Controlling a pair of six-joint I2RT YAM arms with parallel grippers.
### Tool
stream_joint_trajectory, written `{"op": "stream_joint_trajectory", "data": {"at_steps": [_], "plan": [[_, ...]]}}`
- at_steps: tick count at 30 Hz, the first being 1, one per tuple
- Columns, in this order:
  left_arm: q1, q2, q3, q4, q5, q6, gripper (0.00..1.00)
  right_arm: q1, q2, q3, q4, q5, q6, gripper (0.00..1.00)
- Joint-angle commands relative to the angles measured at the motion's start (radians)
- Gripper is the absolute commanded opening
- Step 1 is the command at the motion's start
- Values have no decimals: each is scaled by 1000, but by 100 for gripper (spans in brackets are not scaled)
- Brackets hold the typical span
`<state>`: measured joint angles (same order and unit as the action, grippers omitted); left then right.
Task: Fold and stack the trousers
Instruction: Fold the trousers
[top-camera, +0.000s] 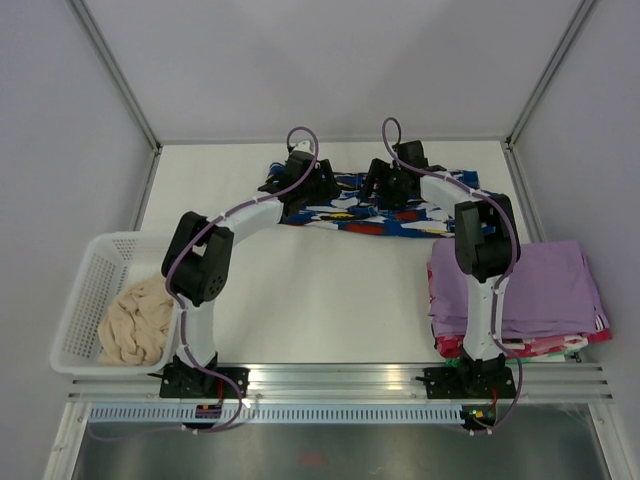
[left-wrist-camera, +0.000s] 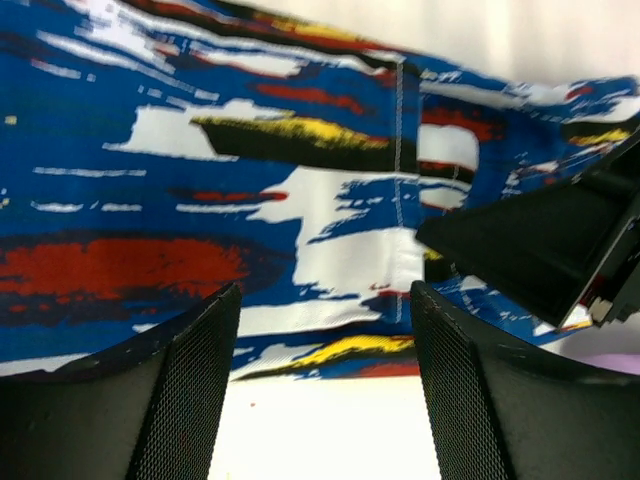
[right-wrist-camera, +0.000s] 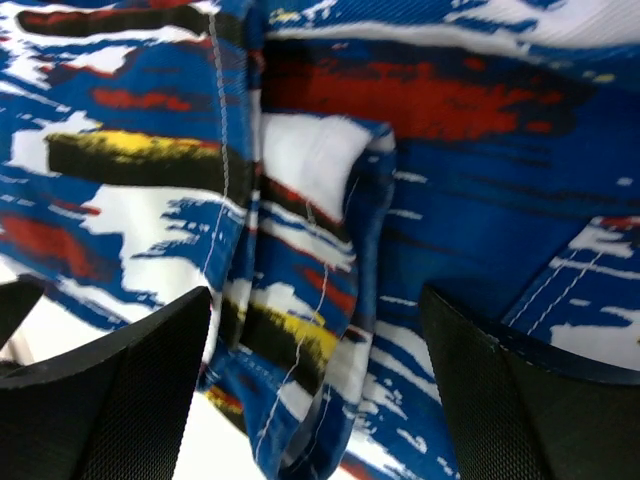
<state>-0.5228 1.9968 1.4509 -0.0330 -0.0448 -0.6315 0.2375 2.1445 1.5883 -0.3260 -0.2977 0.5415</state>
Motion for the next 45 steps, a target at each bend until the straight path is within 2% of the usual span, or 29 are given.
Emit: {"op": "stream_joint_trajectory", "data": {"at_steps": [1,2,4,6,7,9,10,11,16,19,21,24,30,34,38,41,45], "plan": [[7,11,42,-60,39,45,73,11,34,58,30,43,-34,90],[7,13,40,-64,40,67,73,19,46,58,39,45,-34,89],[6,11,37,-61,144,130,70,22,58,64,50,46,-40,81],[0,13,23,-41,218,228,70,23,63,71,33,74,-46,79],[-5,20,23,-45,218,254,70,25,63,68,31,80,-48,69],[-8,34,22,-56,206,256,70,25,55,67,24,98,-55,56],[-8,48,23,-59,194,254,70,25,54,70,22,97,-57,39],[-8,56,25,-59,194,253,69,25,52,75,18,97,-58,33],[-14,86,28,-51,240,251,66,25,28,79,18,75,-58,26],[-23,100,32,-39,276,259,66,23,18,91,31,49,-58,17],[-28,126,37,-36,304,263,65,23,20,113,18,45,-67,19],[-42,152,51,-54,345,295,64,19,15,186,-50,77,-110,28],[-42,148,-20,-57,307,308,63,-20,-15,305,-176,101,-164,51],[-26,154,-1,-88,325,271,61,-56,-66,260,-196,123,-167,54],[30,16,-12,-84,359,190,63,-98,-90,222,-235,160,-186,54],[102,-64,-17,-51,381,96,74,-118,-112,182,-246,203,-195,53],[185,-75,20,-50,367,0,82,-139,-136,121,-235,230,-198,51]]}}
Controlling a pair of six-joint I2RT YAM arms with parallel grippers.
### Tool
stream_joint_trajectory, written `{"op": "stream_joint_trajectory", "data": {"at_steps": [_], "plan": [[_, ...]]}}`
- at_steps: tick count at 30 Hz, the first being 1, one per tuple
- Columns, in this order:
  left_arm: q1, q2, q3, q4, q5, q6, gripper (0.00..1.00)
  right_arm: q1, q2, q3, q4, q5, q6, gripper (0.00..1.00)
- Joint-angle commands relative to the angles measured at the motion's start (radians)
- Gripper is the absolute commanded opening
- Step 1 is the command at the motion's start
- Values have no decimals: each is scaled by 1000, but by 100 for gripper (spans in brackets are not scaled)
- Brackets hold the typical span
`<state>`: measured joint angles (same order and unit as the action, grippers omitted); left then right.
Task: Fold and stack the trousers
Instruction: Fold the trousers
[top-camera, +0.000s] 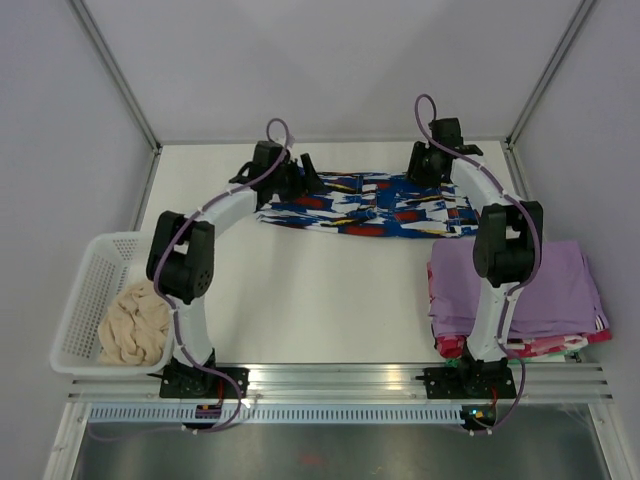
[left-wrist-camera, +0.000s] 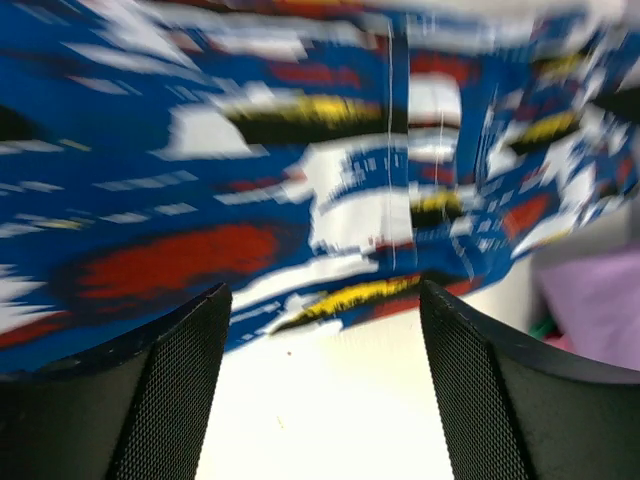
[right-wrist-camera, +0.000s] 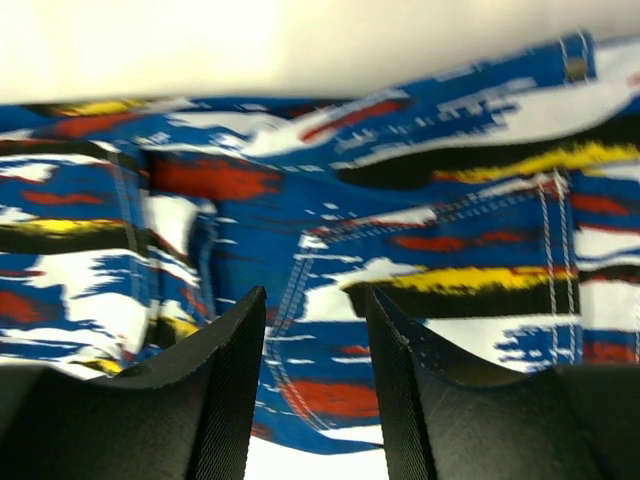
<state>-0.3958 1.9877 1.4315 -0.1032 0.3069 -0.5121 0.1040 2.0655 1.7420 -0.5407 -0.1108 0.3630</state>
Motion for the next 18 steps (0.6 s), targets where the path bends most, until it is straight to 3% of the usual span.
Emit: {"op": "stream_joint_trajectory", "data": {"at_steps": [1,6,11,18], "plan": [[90,-64,41,14,8,-137,82,-10,-61,-47,-21,46,-16,51],[196,-43,33,-79,-58,-180,84,-23,-68,-90,2,48,2,50],[299,26,66,-124,-83,-41,85,-36,-59,-101,5,48,1,49],[327,129,78,-52,67,34,85,-73,-67,-70,-18,48,5,49]]}}
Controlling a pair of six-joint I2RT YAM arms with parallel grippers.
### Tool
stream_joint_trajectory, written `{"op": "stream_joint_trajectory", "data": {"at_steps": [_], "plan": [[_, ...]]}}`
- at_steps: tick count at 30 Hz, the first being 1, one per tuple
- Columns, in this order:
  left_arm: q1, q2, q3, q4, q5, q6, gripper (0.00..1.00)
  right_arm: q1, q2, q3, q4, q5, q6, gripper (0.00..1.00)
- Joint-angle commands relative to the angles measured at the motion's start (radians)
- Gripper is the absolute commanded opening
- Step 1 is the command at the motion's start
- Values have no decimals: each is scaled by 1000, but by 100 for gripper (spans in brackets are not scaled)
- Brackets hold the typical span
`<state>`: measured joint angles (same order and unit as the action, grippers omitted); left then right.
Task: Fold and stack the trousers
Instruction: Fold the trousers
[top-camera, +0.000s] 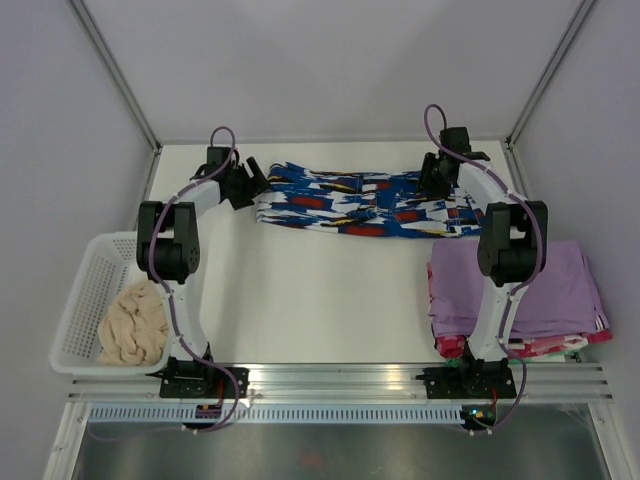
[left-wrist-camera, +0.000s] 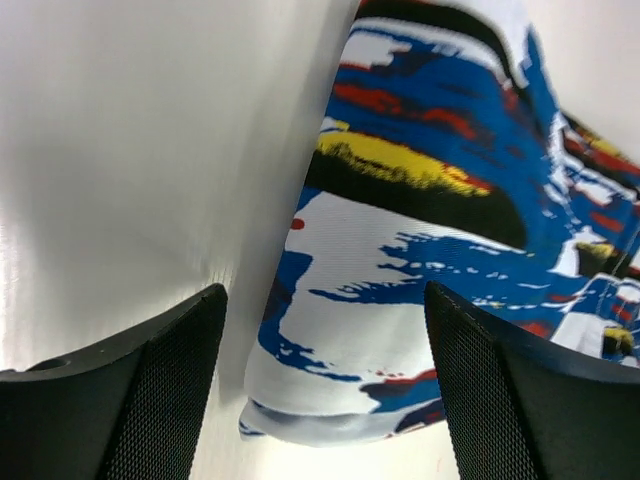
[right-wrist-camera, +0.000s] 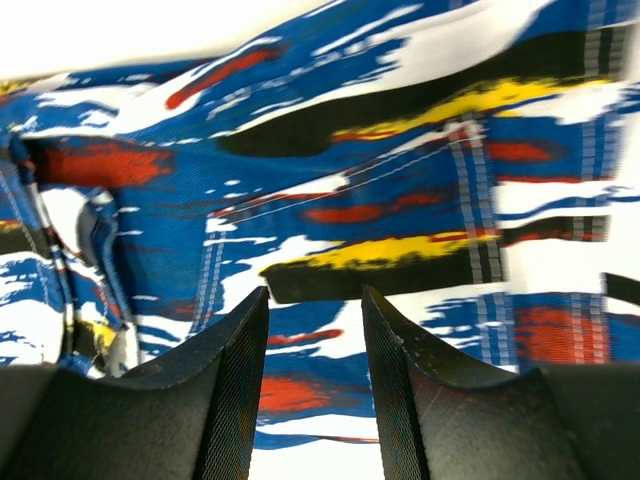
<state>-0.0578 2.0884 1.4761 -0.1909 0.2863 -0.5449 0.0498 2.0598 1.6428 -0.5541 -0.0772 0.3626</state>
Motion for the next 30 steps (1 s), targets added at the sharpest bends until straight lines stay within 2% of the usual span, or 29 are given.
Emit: {"op": "stream_joint_trajectory", "data": {"at_steps": [1,6,9,10,12,13,15,17,19,20,22,26,30], "plan": [[-11,47,32,44,93,66,85,-28,-61,31,-9,11,10,49],[-8,113,69,39,109,74,84,-42,-81,29,-24,13,12,49],[-8,133,95,53,174,71,74,-44,-89,29,-35,31,15,49],[-8,134,102,56,197,56,61,-42,-92,29,-35,36,16,49],[-8,136,112,59,214,51,43,-44,-96,32,-38,42,24,49],[-8,133,110,61,206,45,24,-42,-98,34,-37,43,32,49],[-4,116,105,47,173,43,3,-42,-101,32,-32,42,41,49],[22,88,70,51,100,42,2,-42,-107,29,-26,27,47,49],[56,18,-17,126,79,7,2,-42,-115,17,-15,-5,47,49],[135,-7,-45,154,83,-6,2,-39,-119,-4,-6,-12,47,49],[194,-73,-88,186,100,-7,2,-30,-138,-32,16,-12,45,49],[292,-162,-66,139,65,98,2,7,-161,-109,72,-32,41,49],[311,-237,-39,87,47,198,2,59,-156,-120,102,-36,53,50]]}}
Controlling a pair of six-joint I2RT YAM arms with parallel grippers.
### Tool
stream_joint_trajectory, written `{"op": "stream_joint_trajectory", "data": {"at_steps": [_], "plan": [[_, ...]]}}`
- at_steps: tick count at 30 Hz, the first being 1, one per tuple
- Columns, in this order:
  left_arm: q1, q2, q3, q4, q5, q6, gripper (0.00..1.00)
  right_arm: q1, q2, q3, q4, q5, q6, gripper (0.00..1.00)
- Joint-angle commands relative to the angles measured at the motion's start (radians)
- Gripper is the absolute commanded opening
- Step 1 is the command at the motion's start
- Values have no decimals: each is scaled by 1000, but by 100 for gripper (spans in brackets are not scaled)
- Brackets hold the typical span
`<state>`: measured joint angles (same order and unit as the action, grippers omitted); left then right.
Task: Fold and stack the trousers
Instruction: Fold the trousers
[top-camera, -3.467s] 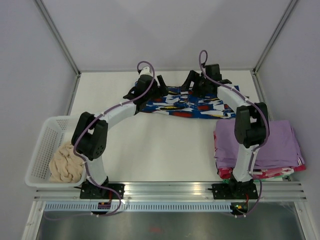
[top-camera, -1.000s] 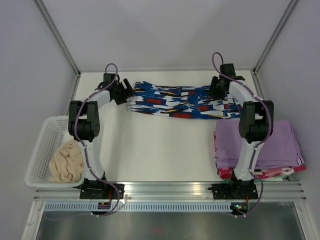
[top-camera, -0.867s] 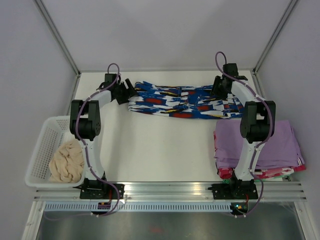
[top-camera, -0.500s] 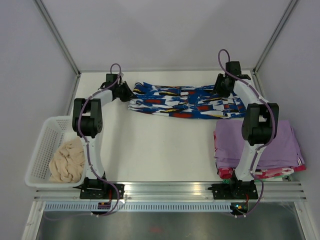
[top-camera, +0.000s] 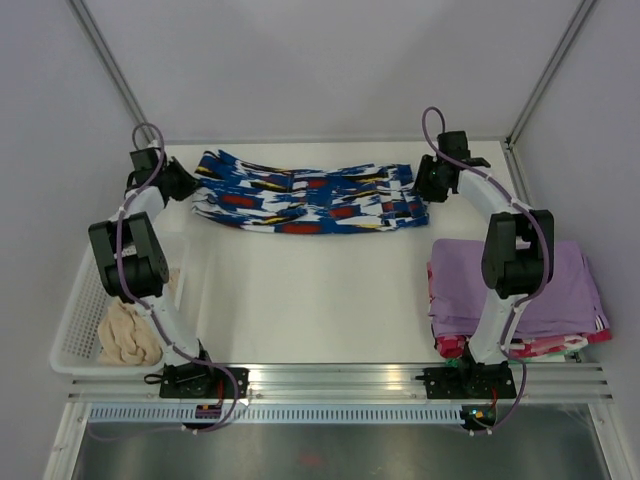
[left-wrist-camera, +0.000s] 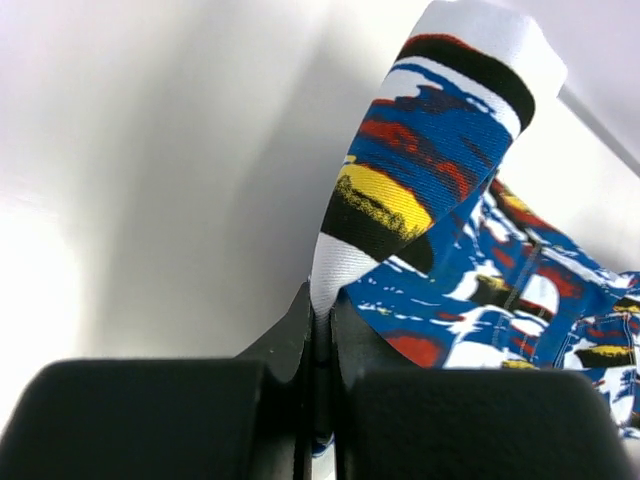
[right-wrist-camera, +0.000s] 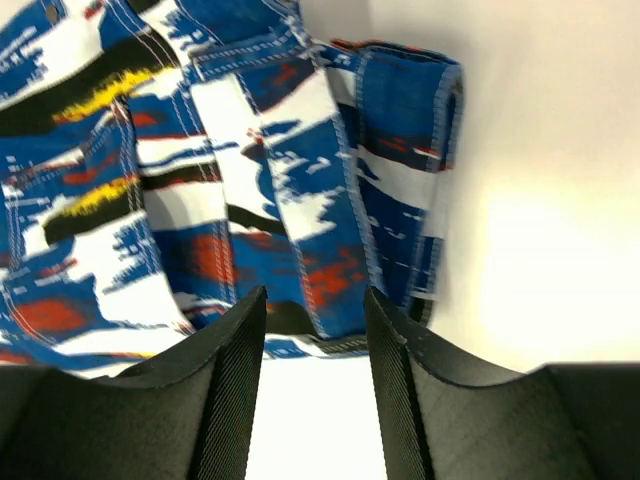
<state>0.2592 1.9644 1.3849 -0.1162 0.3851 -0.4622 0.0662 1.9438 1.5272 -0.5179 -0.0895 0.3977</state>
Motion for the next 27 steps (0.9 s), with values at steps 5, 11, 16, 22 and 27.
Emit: {"op": "stream_joint_trajectory", "data": {"at_steps": [5,11,16,22,27], "plan": [[-21,-220,29,-37,-60,194,2,72,-17,-2,136,-68,87,52],[-147,-300,93,-175,-324,281,2,75,-5,31,121,-66,69,52],[-345,-254,241,-281,-514,277,2,64,-17,57,58,10,64,56],[-541,-158,407,-339,-606,140,2,-77,-55,60,62,-26,112,67],[-713,-26,586,-359,-676,30,2,-172,-51,132,65,-22,86,82]]}}
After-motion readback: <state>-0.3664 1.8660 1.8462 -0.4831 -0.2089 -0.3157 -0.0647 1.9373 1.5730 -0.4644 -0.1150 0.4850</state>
